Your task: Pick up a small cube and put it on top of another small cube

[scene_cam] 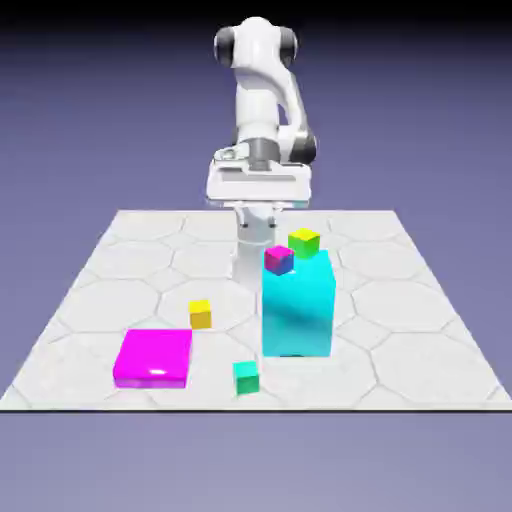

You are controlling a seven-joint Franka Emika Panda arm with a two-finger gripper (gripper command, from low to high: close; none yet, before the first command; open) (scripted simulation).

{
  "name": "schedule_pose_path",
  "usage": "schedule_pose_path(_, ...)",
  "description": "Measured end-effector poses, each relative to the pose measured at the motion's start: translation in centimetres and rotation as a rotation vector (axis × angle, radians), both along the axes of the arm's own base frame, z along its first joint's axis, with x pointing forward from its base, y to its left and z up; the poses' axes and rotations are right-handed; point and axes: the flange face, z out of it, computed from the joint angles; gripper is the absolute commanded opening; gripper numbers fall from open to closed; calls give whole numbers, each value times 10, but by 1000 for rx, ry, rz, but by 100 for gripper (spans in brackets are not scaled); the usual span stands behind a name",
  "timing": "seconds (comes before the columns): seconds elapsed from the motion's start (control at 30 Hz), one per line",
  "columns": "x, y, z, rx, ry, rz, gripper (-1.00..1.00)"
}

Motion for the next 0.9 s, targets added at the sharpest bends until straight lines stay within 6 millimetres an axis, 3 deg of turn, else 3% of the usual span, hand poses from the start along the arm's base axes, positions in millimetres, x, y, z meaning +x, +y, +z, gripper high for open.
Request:
schedule_pose_path(0.17,-24,-67,-113,-103,420,11,0)
schedule_pose_path(0.27,-59,-100,-174,-105,674,41,0)
schedule_pose_path(0.37,-107,-124,-227,-62,920,92,0)
schedule_pose_path(0.4,-117,-128,-235,-50,964,104,0)
schedule_pose_path(0.43,-117,-128,-235,-50,964,104,0)
schedule_pose_path(0.7,-130,-130,-303,-49,964,103,0)
schedule_pose_path(0.73,-130,-130,-304,-49,964,103,-100)
schedule_pose_path(0.8,-130,-130,-304,-49,964,103,-100)
schedule_pose_path(0.9,-123,-131,-278,-59,967,99,-100)
